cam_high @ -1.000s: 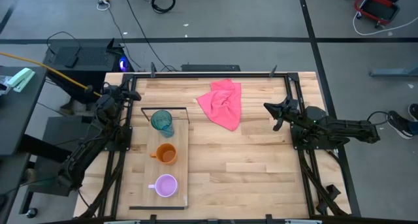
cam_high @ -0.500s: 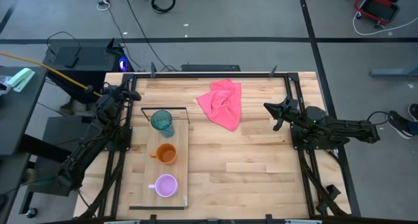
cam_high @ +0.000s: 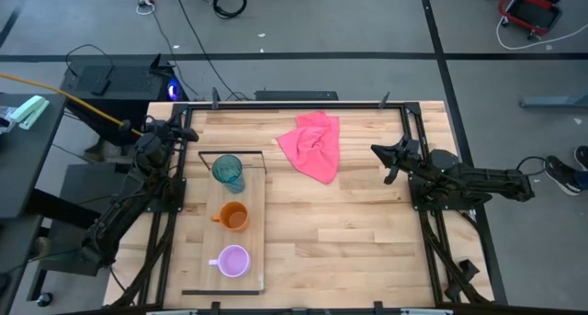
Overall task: Stack small to large cups/mugs on shelf
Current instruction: Return to Home Position
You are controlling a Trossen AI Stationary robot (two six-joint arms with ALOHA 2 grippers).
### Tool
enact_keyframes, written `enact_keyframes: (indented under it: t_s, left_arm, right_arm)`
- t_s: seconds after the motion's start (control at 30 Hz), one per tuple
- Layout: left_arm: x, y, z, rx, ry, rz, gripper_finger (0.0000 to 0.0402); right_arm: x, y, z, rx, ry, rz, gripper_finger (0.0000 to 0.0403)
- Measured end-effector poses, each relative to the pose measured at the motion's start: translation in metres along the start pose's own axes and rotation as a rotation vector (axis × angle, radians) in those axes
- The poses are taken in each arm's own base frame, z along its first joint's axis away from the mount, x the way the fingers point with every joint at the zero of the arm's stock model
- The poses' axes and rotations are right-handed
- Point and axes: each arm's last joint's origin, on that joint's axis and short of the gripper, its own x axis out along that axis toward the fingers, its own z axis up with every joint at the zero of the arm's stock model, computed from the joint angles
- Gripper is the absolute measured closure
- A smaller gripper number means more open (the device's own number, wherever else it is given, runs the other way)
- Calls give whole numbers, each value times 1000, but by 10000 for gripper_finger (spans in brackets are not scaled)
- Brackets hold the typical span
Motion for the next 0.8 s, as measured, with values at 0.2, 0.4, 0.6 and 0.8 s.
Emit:
enact_keyframes:
  t_s: [0.2,0.4,0.6,0.8]
  left_arm:
    - [0,0,0,0,0,0,375]
    - [0,0,0,0,1,0,376]
    - [0,0,0,1,1,0,366]
    - [0,0,0,0,1,0,371]
  right_arm:
    - [0,0,0,0,0,0,387]
    - [0,0,0,0,0,0,387]
    - [0,0,0,0,0,0,387]
    - [0,0,0,0,0,0,387]
